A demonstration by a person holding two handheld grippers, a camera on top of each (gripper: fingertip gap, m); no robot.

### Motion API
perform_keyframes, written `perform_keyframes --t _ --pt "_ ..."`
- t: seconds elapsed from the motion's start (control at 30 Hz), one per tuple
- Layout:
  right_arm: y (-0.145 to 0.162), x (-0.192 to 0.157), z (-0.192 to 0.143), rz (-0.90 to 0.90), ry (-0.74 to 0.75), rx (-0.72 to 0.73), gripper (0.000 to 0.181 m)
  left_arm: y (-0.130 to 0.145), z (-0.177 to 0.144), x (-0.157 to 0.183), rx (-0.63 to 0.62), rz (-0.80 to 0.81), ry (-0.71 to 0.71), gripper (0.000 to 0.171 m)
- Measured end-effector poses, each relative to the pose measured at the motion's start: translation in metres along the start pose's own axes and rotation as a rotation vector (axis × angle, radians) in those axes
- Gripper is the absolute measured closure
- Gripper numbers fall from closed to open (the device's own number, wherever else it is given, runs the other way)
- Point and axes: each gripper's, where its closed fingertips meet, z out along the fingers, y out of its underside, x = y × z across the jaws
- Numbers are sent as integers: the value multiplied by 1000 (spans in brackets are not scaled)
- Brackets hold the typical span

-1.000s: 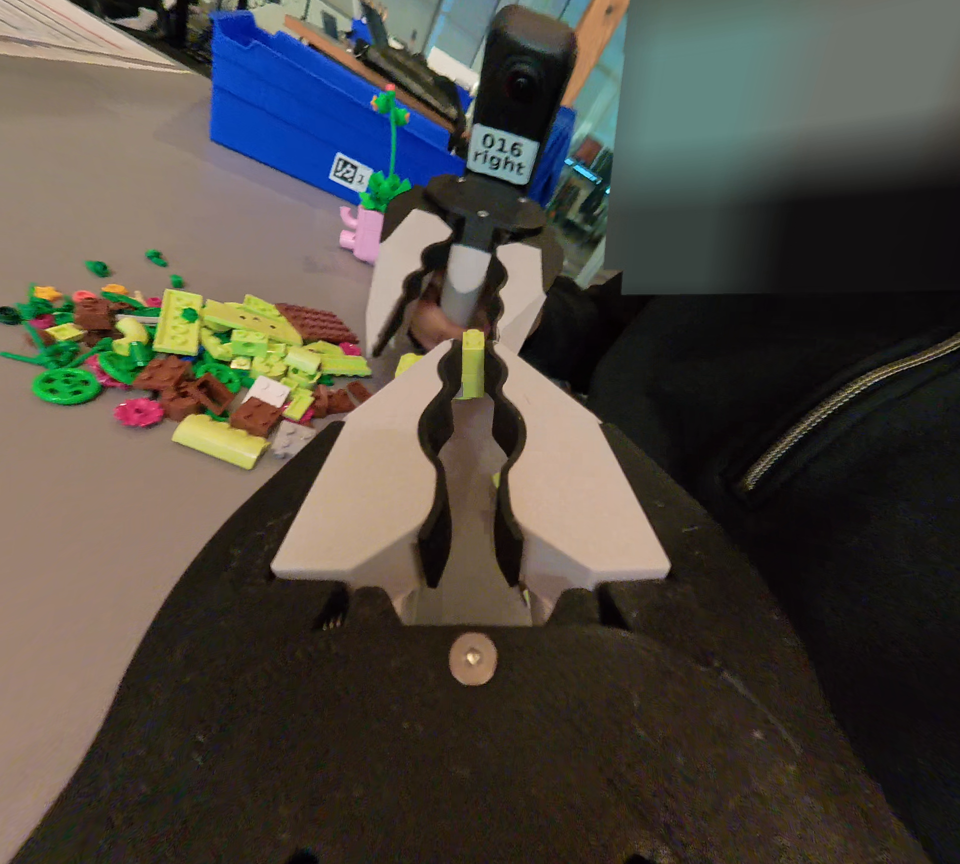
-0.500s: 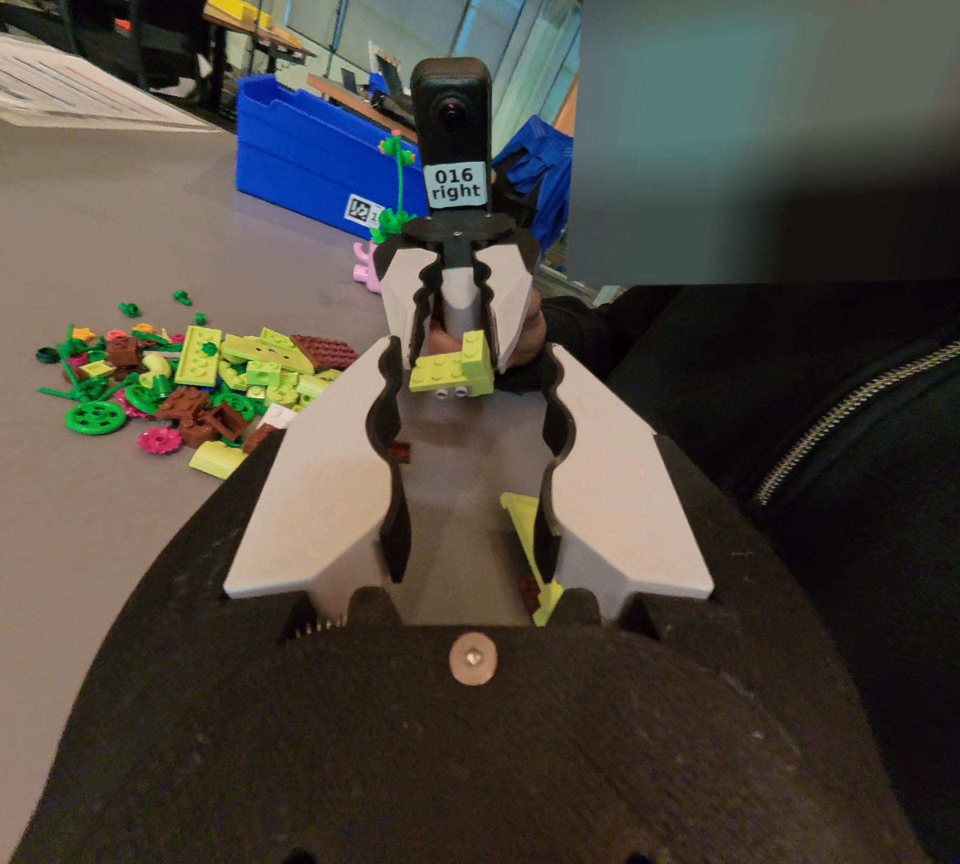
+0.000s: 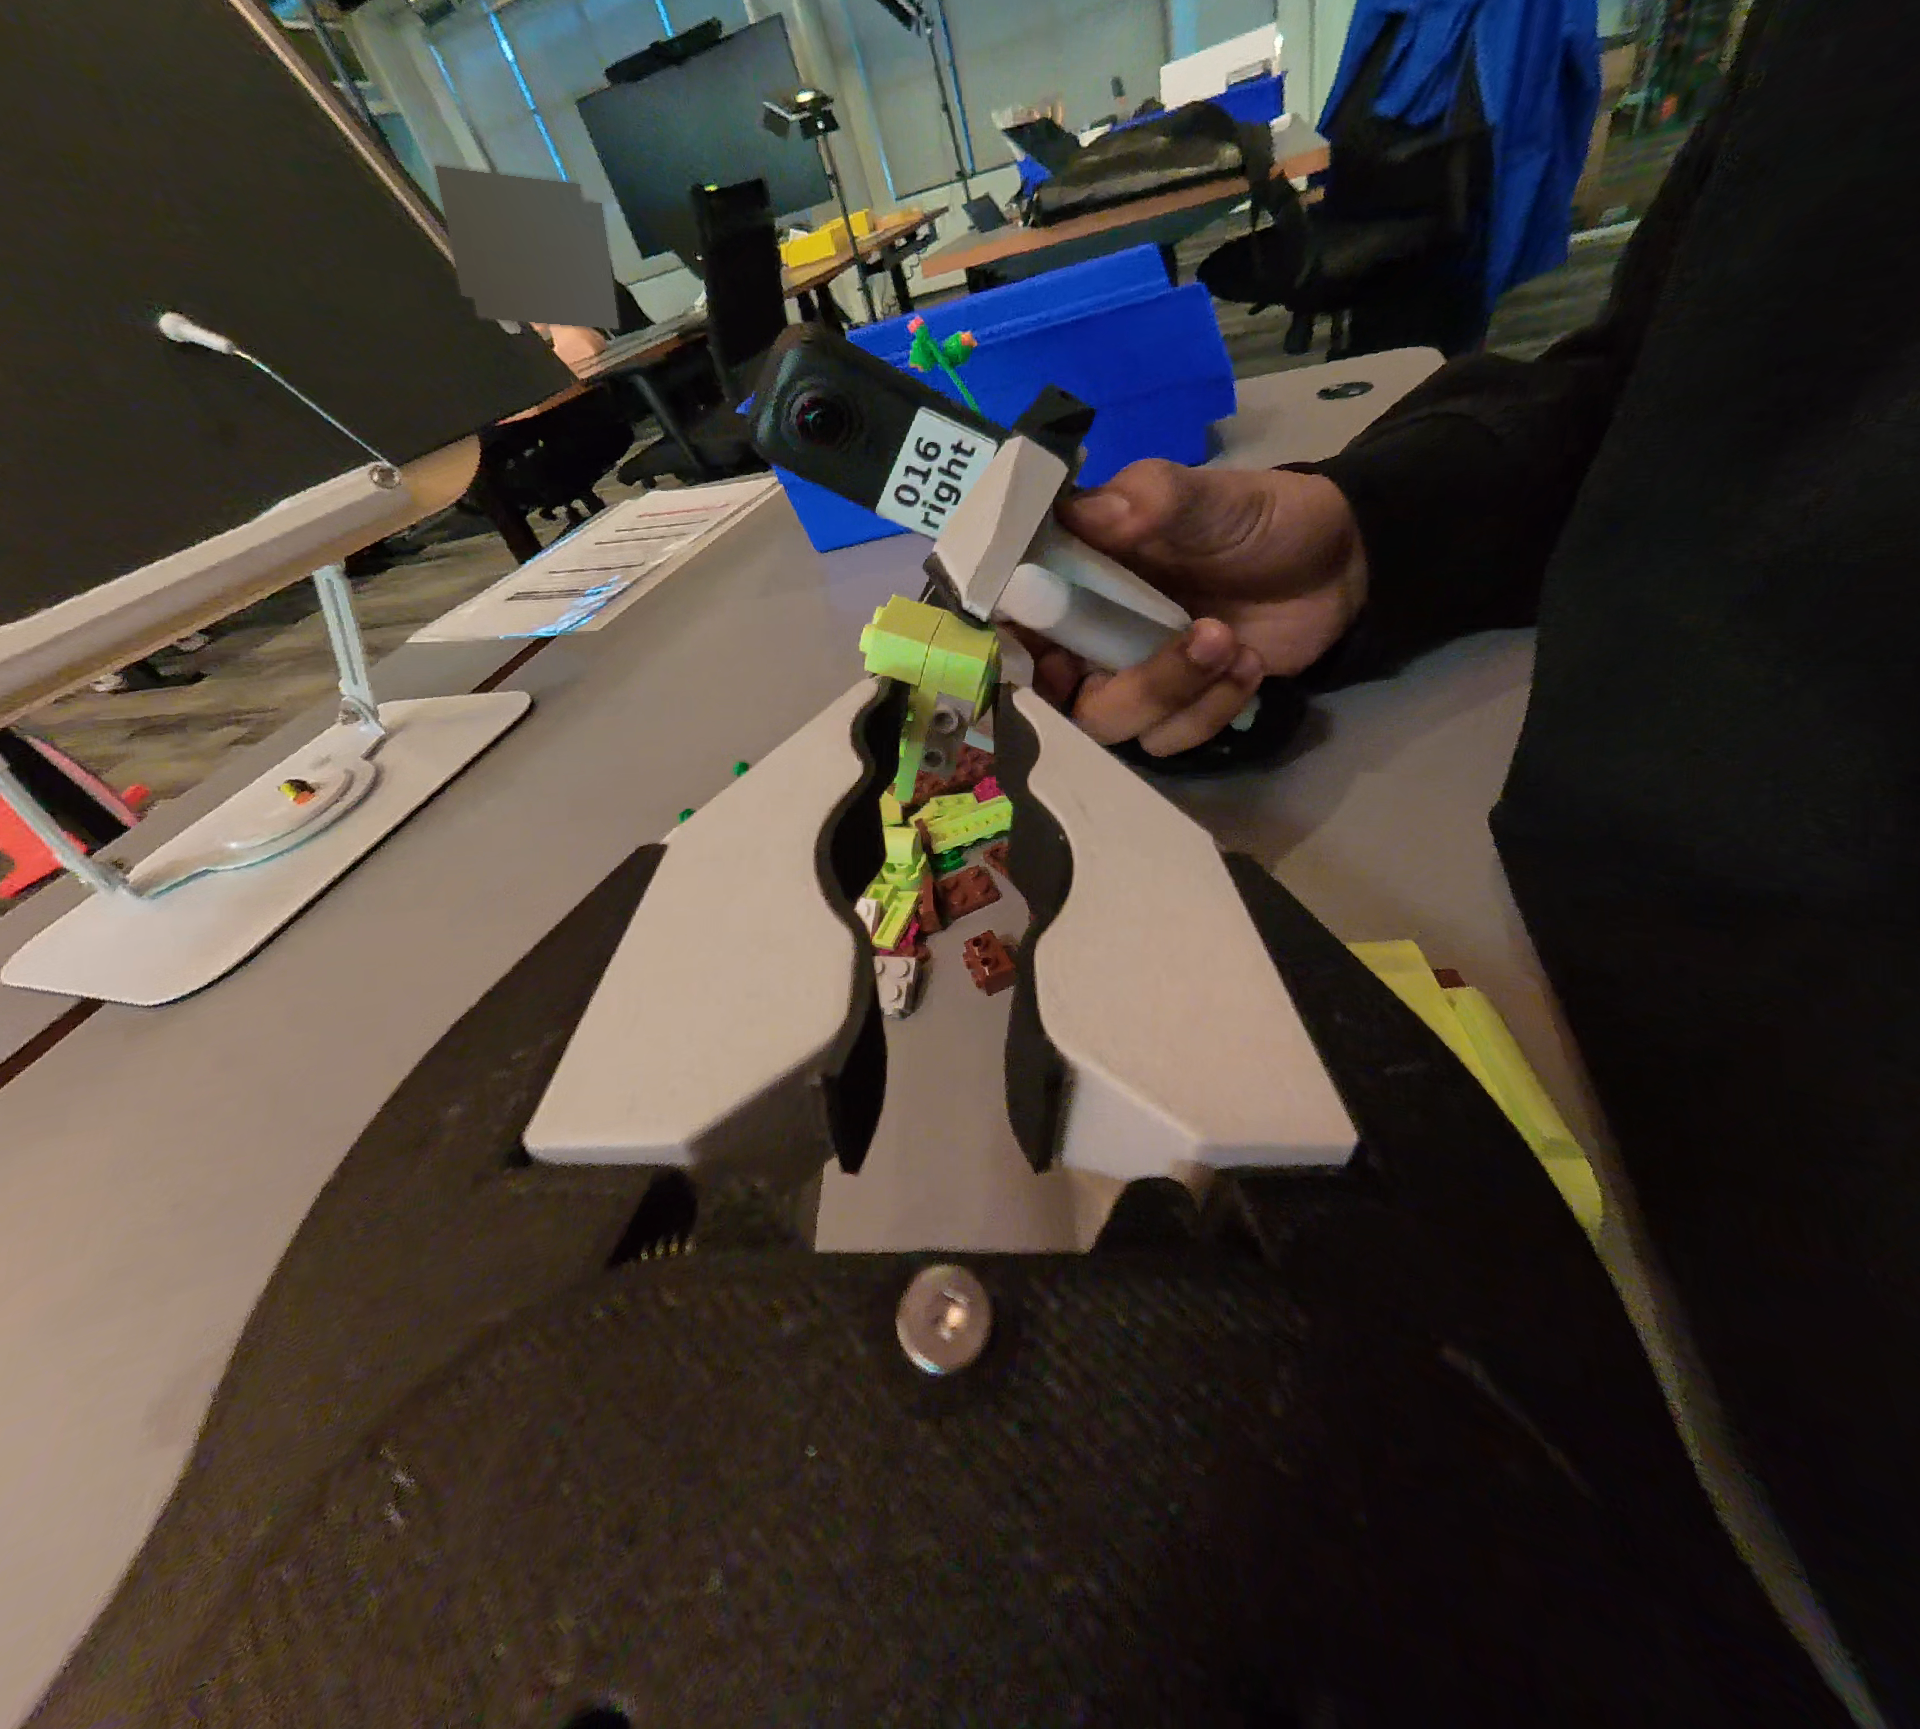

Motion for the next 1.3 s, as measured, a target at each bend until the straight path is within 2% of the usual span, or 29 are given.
perform_keyframes --t 0.1,0.23,0.37,0.53,0.73,0.87,1.03,1.1,1.17,1.3 --pt "-2 2 -4 2 3 0 152 5 0 0 -38 -19 26 159" --pt "-11 6 -16 -62 63 23 151 17 1 2 -115 39 42 160" --pt "-2 5 -13 -55 62 -35 156 21 3 11 -141 22 110 160" --pt "11 8 -5 33 35 -89 173 24 3 16 -152 18 132 160" --pt "12 4 -7 238 -61 -75 174 22 3 20 -159 -3 161 159" --pt "13 -2 -6 331 -131 -77 166 22 1 21 -154 25 167 159" --pt "18 2 -8 330 -86 -111 174 26 2 22 -173 38 171 159" --pt "12 1 -10 292 -78 -87 175 23 3 15 -153 44 120 157" --pt "-3 -1 -15 251 -88 0 175 19 2 2 -125 39 41 155" --pt "-28 7 -24 174 -17 160 175 13 2 -9 -76 -9 -28 132"
